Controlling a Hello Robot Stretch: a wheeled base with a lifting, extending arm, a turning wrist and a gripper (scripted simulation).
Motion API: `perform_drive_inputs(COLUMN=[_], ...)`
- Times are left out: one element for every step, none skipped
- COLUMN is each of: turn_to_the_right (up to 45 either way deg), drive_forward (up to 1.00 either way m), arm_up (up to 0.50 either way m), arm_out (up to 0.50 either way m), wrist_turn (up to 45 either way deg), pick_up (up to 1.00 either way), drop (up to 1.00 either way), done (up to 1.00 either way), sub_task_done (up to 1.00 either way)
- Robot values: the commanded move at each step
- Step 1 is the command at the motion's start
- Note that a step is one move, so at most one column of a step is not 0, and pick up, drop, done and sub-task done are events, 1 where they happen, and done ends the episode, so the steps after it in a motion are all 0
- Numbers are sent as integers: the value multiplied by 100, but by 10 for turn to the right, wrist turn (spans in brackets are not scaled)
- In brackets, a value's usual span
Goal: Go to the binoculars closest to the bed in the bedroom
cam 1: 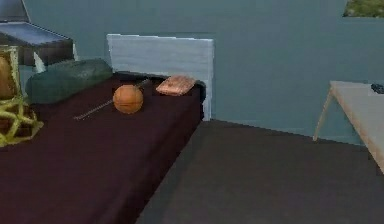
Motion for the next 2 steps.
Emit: perform_drive_inputs(turn_to_the_right=[240, 0], drive_forward=[0, 100], arm_up=[0, 0], arm_out=[0, 0], wrist_turn=[0, 0], pick_up=[0, 0], drop=[0, 0], done=[0, 0], sub_task_done=[0, 0])
